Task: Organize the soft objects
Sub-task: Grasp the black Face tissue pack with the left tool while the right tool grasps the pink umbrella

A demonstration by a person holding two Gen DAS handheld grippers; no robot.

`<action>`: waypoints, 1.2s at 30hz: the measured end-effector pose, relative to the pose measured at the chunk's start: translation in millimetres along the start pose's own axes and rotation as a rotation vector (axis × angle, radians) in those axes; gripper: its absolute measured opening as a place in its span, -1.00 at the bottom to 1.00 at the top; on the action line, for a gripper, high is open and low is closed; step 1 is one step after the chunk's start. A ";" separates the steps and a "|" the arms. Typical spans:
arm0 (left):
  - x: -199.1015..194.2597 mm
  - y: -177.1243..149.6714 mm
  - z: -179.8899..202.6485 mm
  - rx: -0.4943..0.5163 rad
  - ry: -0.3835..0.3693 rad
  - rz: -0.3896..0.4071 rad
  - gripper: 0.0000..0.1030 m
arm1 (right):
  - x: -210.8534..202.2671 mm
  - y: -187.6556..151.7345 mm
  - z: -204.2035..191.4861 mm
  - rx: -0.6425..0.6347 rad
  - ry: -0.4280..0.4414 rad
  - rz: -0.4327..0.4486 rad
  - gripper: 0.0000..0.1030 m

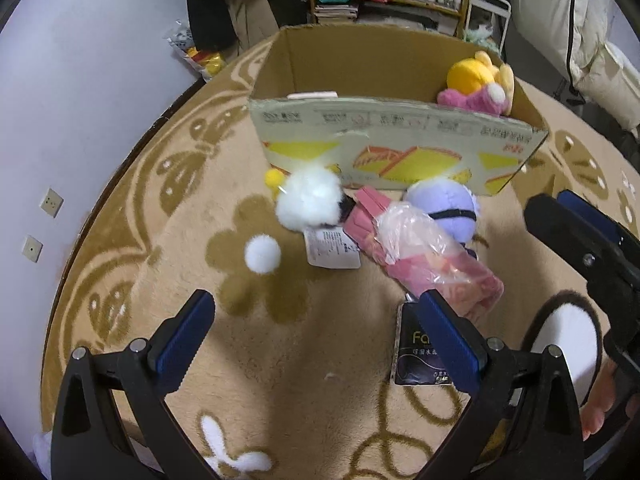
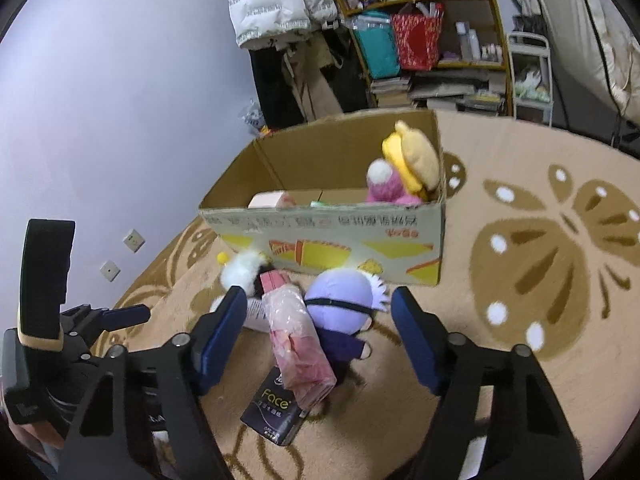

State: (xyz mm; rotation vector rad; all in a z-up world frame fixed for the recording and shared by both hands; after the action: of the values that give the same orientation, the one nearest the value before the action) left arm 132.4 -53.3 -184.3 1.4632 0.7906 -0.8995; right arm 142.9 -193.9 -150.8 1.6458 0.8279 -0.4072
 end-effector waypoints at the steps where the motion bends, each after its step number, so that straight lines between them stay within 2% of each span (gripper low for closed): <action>1: 2.4 -1.4 1.6 0.003 0.001 -0.005 0.95 | 3.0 -1.7 -0.1 0.002 0.006 -0.010 0.47; 8: 21.4 -11.0 10.4 0.011 -0.004 -0.055 0.95 | 19.3 -9.9 0.0 0.000 0.017 -0.049 0.46; 12: 31.7 -15.4 15.9 0.023 -0.007 -0.081 0.95 | 27.2 -13.8 -0.5 -0.002 0.029 -0.076 0.35; 22: 52.4 -28.8 27.1 0.045 -0.028 -0.153 0.95 | 43.5 -30.0 7.7 0.041 0.027 -0.148 0.35; 36: 63.4 -32.5 31.5 0.042 -0.052 -0.181 0.95 | 57.1 -43.9 -0.1 0.015 0.042 -0.209 0.35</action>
State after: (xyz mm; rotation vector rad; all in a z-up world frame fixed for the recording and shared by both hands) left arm 131.1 -83.6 -256.1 1.4142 0.8800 -1.0923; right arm 151.1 -174.3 -219.6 1.5917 1.0351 -0.5275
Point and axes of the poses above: each gripper's, at about its wrist camera, not at the fingertips, and x roughly the way its jaws point, z to its right, y to its top, the point moved 9 cm from there along x, roughly the way its jaws point, and after that the axes turned 8 degrees about -x, right-handed, at the moved point
